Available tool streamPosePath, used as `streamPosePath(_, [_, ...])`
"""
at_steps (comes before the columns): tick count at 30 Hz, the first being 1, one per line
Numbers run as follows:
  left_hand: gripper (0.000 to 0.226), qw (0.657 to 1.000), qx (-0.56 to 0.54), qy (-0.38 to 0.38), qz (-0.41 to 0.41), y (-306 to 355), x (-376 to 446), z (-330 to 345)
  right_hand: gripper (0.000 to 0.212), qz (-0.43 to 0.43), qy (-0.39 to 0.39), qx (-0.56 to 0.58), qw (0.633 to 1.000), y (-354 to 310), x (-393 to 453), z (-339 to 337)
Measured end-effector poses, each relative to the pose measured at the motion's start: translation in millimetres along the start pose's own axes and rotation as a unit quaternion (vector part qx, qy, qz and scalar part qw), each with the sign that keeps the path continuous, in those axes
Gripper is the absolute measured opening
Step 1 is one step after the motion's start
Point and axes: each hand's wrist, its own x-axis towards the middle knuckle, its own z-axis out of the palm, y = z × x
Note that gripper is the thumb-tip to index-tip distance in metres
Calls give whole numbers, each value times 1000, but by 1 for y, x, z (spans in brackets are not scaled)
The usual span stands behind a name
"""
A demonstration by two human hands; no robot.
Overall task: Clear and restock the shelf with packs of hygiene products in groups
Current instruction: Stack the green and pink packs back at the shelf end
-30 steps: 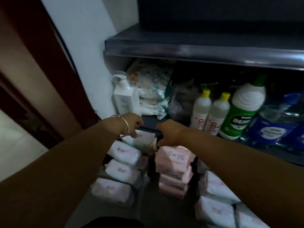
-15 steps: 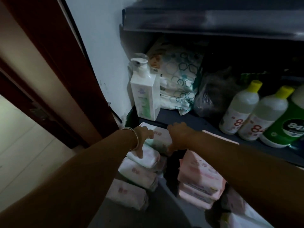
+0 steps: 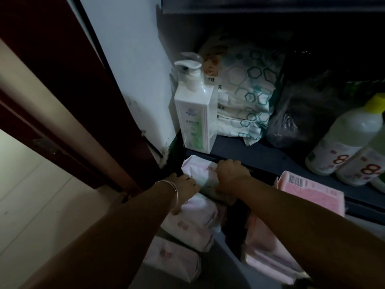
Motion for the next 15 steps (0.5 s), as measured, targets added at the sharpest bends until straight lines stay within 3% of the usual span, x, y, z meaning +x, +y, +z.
streamPosePath(3, [57,998,-58,0,-2,-6,-7,-11,59,-13,-3,8,1000,7,-10,-19])
streamPosePath(6, [24,989,-146,12,-8,-12,-20,-29,54,-23,4,9,1000,17,-30,-43])
streamPosePath(10, [55,981,-187,38,-19,-14,-63,-75,50,-32,52,17,998,26,-72,-89])
streamPosePath(15, [51,979,-151,136,-35,-14,-147,-145,48,-39,144,47,988,31,-146,-173])
